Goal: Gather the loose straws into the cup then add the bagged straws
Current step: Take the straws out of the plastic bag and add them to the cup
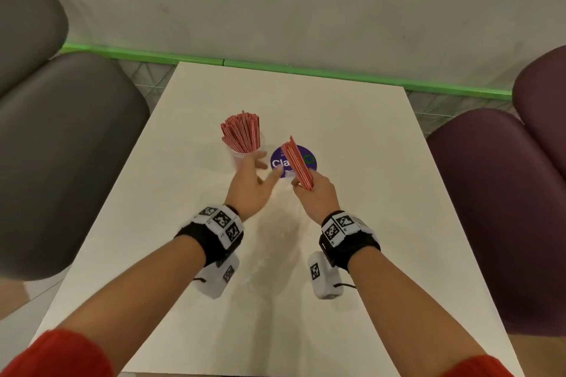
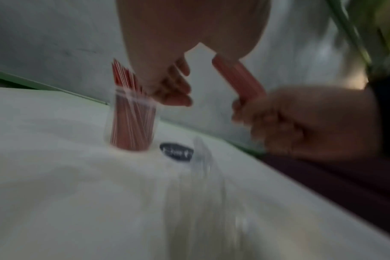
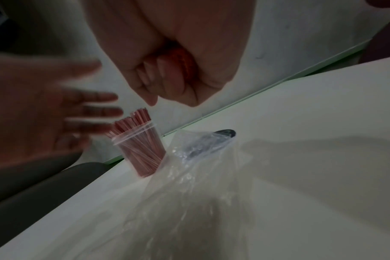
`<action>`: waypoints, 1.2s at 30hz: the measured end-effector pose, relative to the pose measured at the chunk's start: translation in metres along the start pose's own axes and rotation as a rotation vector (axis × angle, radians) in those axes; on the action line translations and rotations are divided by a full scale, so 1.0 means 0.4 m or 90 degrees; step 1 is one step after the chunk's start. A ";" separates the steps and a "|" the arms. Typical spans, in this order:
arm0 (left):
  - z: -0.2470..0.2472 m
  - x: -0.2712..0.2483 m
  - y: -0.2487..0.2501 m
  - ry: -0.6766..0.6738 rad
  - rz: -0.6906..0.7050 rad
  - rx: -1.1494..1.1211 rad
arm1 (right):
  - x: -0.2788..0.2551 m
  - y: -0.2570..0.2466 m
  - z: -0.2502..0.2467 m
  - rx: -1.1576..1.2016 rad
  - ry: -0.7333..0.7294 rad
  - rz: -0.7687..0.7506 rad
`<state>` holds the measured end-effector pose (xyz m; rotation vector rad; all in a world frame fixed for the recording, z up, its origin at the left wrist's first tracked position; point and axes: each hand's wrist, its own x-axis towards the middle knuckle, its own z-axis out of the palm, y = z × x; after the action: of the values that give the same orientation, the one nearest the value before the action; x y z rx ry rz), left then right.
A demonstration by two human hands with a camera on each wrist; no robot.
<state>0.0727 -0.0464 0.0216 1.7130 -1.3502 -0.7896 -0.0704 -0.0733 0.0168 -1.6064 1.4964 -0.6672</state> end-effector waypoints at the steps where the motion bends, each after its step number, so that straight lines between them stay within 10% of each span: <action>1: -0.015 0.019 0.022 0.005 0.004 -0.067 | 0.006 -0.013 0.007 -0.010 -0.011 -0.010; 5: -0.052 0.087 0.076 0.040 0.031 -0.197 | 0.027 -0.077 0.042 -0.058 -0.053 -0.067; 24: -0.184 0.313 0.015 0.340 0.003 0.047 | 0.208 -0.183 0.096 0.057 -0.099 -0.043; 36: -0.122 0.308 -0.043 0.147 0.177 0.334 | 0.256 -0.112 0.152 -0.154 -0.131 -0.035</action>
<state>0.1512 -0.1541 0.0306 1.8740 -1.6775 -0.0726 0.0197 -0.1624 0.0072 -1.8441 1.4257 -0.3471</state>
